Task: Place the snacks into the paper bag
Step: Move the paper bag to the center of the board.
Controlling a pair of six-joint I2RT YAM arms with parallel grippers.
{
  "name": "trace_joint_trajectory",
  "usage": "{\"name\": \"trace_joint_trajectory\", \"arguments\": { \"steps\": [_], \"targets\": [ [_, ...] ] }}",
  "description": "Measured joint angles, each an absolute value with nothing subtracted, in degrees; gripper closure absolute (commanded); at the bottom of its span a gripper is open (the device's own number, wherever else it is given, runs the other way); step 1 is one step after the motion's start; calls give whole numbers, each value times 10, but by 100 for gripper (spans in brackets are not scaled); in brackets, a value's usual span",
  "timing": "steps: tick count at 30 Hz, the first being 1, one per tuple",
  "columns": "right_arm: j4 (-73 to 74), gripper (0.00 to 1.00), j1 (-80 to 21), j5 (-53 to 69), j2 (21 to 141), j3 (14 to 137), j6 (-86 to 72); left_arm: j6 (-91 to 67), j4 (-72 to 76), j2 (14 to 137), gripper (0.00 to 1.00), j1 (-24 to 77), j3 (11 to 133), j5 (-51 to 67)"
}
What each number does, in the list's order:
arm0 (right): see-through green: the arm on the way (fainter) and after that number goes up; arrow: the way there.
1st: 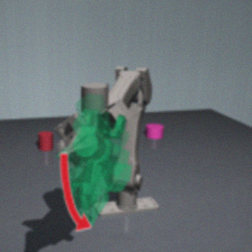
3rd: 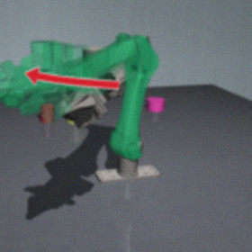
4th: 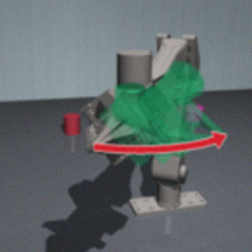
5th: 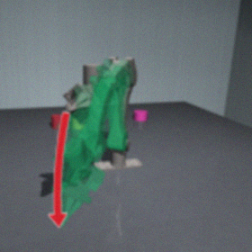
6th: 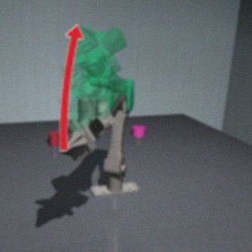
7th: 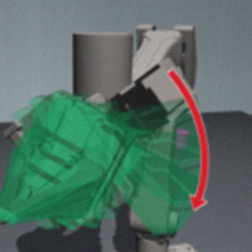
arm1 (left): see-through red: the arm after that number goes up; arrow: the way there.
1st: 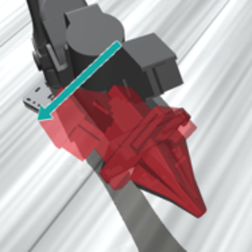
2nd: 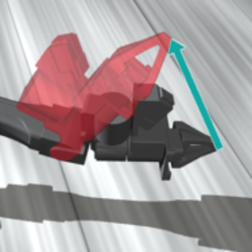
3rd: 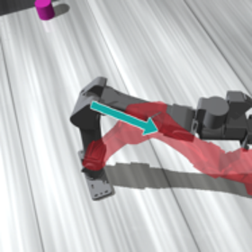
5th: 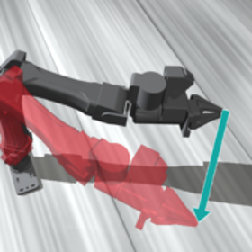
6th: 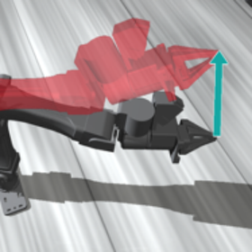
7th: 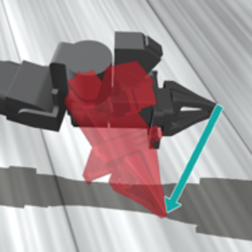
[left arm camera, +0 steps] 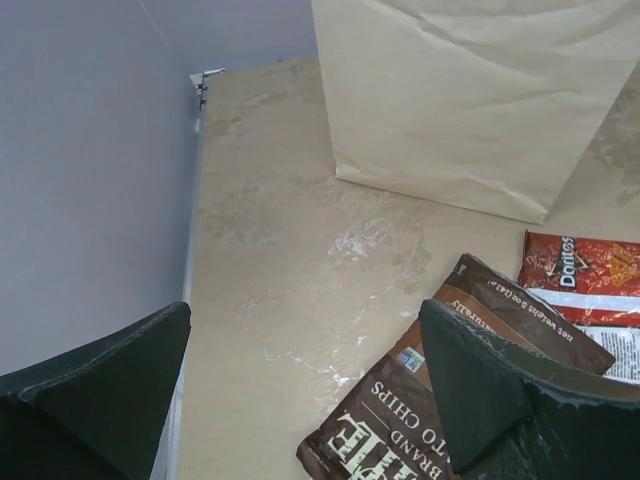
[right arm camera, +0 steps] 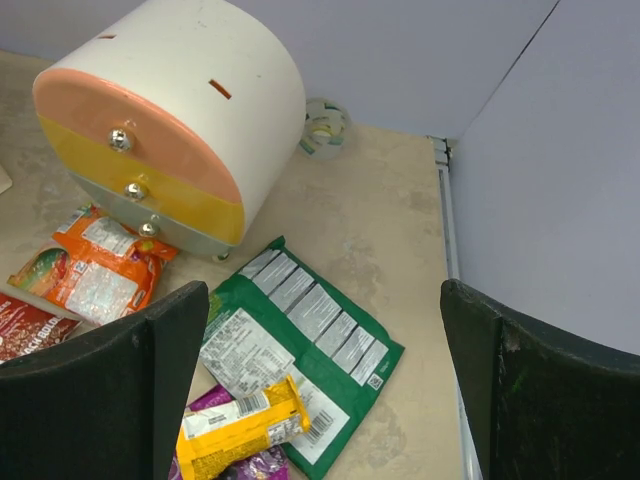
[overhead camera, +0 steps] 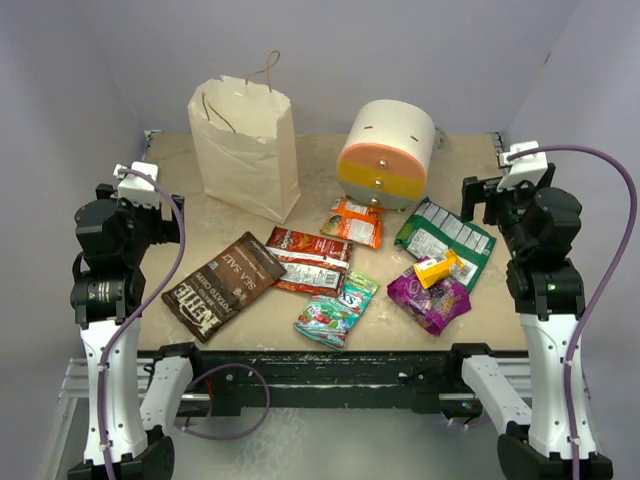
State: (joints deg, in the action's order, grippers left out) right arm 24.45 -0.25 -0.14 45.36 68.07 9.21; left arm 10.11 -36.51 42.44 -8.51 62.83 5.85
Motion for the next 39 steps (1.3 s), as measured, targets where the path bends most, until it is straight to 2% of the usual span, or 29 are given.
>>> {"name": "trace_joint_trajectory", "arguments": {
  "steps": [26,39],
  "targets": [
    [246,0,5,57,453,680,117,116,-345,416,1,-86,593,101],
    [313,0,8,209,482,682,195,126,-349,541,1,-86,671,185]
  ]
}}
